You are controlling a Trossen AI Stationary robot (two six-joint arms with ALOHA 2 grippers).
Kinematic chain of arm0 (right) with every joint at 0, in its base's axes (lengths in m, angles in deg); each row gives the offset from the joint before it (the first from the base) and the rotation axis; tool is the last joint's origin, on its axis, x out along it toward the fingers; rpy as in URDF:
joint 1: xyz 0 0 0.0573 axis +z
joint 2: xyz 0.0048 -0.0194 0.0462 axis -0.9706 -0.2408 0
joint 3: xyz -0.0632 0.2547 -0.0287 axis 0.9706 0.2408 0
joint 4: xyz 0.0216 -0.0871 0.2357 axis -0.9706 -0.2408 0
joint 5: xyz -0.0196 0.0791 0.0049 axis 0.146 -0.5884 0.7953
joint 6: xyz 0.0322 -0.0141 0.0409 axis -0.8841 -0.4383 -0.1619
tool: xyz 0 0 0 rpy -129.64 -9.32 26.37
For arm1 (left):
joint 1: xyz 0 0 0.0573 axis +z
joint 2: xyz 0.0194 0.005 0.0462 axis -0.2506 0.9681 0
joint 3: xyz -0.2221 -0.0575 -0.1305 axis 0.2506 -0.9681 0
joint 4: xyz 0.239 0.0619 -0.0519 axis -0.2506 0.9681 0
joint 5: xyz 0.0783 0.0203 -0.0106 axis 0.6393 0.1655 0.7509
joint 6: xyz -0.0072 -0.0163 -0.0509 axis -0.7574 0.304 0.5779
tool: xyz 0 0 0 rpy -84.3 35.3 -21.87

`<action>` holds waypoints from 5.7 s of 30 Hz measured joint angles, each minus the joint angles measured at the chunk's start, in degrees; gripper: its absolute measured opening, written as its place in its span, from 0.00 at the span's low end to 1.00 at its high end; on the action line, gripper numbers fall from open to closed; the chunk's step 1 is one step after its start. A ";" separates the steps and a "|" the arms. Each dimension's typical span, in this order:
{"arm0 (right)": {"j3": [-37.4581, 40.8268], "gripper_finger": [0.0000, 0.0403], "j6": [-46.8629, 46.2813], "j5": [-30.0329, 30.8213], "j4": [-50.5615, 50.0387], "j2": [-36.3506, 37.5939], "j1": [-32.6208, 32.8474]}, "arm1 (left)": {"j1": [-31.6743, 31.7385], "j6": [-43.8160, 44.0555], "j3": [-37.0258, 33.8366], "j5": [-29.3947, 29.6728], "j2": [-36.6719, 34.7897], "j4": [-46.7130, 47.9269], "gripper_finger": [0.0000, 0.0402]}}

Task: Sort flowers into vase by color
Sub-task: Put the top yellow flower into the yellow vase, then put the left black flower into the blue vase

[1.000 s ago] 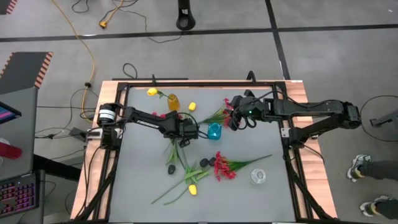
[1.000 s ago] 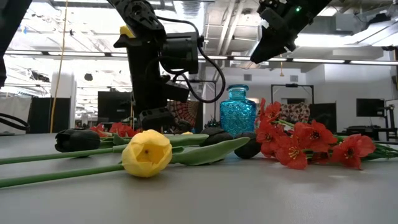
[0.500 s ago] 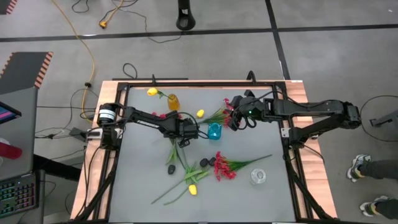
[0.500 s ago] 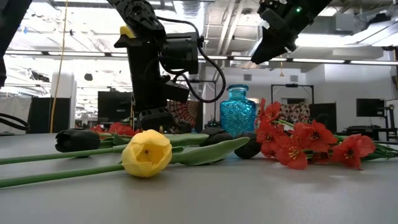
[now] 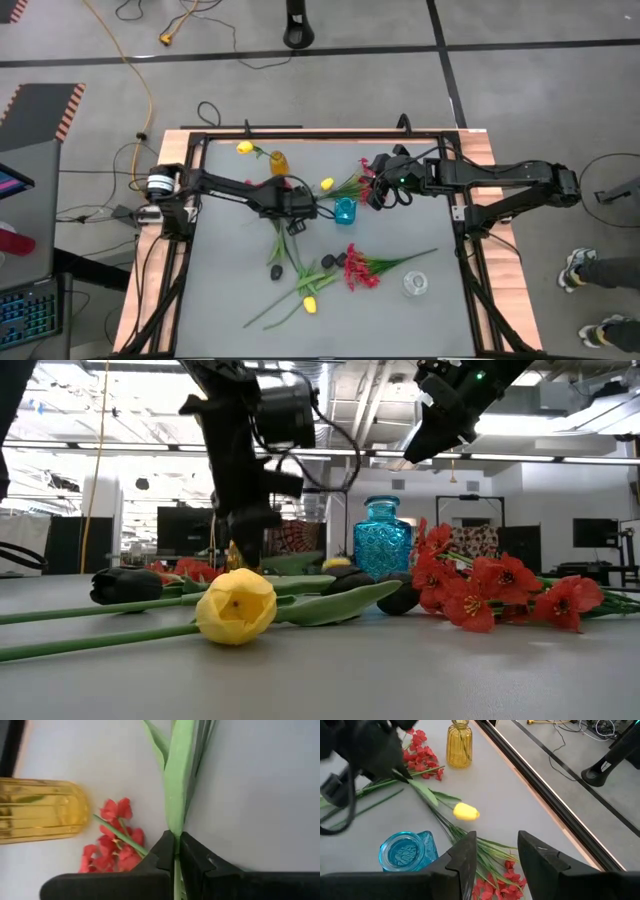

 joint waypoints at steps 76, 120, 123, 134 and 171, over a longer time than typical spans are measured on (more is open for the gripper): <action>-0.02 0.42 0.00 0.24 2.26 0.00 0.00 | 23.36 -36.41 -29.20 -20.40 -29.15 -82.20 0.00; -0.02 0.42 1.44 0.22 2.28 0.00 0.00 | 22.91 -37.97 -29.16 -12.27 -25.51 -84.21 0.00; -0.02 0.42 1.44 0.22 2.28 0.00 0.00 | 23.16 -37.97 -29.16 -12.27 -23.85 -84.70 0.00; -0.02 0.42 1.44 0.22 2.28 0.00 0.00 | 23.34 -37.97 -29.16 -10.66 -23.06 -84.19 0.00; -0.02 0.42 1.44 0.22 2.28 0.00 0.00 | 17.62 -36.87 -29.16 -8.17 -33.79 -80.49 0.41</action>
